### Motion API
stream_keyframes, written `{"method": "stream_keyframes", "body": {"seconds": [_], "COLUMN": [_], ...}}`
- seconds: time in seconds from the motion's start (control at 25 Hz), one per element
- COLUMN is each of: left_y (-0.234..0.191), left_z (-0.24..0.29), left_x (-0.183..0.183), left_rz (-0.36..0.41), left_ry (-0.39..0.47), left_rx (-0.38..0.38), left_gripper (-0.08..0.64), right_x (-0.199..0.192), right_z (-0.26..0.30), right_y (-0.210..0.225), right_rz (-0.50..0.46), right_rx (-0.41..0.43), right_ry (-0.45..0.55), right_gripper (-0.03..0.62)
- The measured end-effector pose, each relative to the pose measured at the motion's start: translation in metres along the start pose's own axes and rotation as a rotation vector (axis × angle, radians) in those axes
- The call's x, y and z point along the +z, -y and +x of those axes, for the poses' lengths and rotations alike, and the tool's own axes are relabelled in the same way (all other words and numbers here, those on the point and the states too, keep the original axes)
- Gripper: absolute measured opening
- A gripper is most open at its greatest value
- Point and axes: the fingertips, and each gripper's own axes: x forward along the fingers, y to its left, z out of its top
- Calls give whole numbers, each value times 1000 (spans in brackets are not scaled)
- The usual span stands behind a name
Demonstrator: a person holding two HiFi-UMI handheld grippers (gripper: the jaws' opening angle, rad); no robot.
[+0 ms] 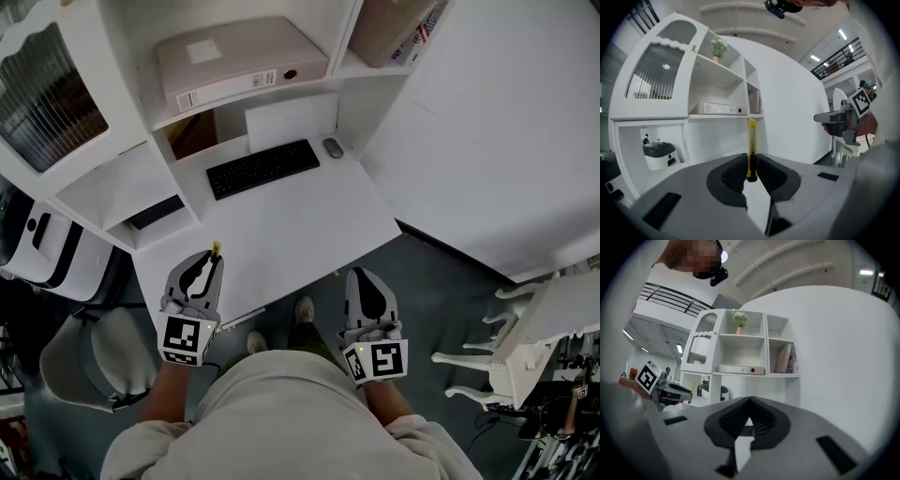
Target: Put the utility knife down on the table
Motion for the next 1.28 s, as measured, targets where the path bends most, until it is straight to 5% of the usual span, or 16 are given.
{"method": "stream_keyframes", "body": {"seconds": [0.28,1.28], "left_y": [-3,30], "left_z": [48,209], "left_x": [-27,-136], "left_rz": [44,325], "left_ry": [-122,-495], "left_rx": [-17,-302], "left_gripper": [63,63], "right_x": [2,-48], "right_z": [33,69], "right_y": [30,123], "right_rz": [9,74], "right_rx": [17,-111], "right_ry": [4,-102], "right_gripper": [3,3]}}
